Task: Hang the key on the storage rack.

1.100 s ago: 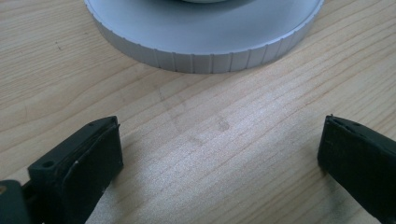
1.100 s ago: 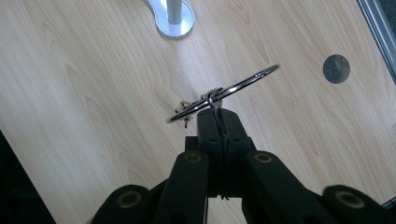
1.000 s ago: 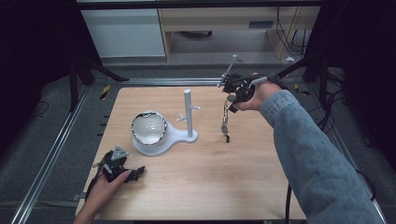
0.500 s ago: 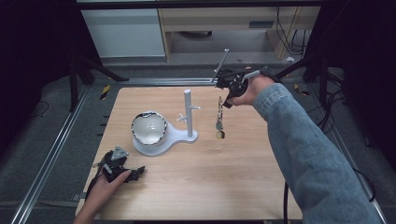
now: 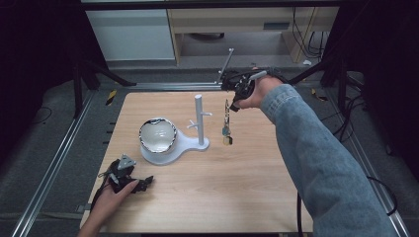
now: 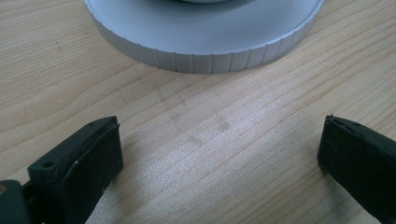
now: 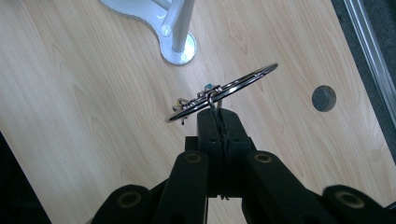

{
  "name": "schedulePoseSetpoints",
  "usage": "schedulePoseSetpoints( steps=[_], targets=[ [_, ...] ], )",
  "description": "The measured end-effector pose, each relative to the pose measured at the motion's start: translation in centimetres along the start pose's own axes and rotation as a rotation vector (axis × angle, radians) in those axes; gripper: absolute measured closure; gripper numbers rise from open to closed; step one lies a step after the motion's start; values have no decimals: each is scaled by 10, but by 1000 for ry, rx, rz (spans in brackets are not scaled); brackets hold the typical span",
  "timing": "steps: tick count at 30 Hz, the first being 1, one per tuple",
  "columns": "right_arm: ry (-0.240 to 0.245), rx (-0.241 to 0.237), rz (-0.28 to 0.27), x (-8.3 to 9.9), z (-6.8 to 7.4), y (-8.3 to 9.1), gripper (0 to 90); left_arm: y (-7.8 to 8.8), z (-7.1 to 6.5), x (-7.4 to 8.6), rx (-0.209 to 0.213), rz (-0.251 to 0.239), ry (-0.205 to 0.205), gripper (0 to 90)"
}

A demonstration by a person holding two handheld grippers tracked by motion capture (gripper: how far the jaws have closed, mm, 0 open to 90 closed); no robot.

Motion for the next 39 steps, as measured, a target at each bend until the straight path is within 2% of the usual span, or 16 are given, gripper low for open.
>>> schedulePoseSetpoints(
  steps=[10, 20, 32, 39],
  targets=[
    [23, -4, -1, -16, 3, -3, 892, 0, 0, 0, 0, 0, 0, 0],
    [39, -27, -5, -33, 10, -11, 892, 0, 0, 0, 0, 0, 0, 0],
    [59, -38, -1, -44, 15, -17, 892, 0, 0, 0, 0, 0, 0, 0],
    [55, -48, 3, -47, 17, -19, 891, 0, 0, 0, 0, 0, 0, 0]
  ],
)
Point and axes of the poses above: each handheld gripper's, and its own axes: y roughly backward along the jaws, x roughly out of its underside, z roughly to its left, the point moved 7 cm from there along -y, roughly forward along the jaws, and after that the axes turned 5 degrees about z, right-handed, at the moved point
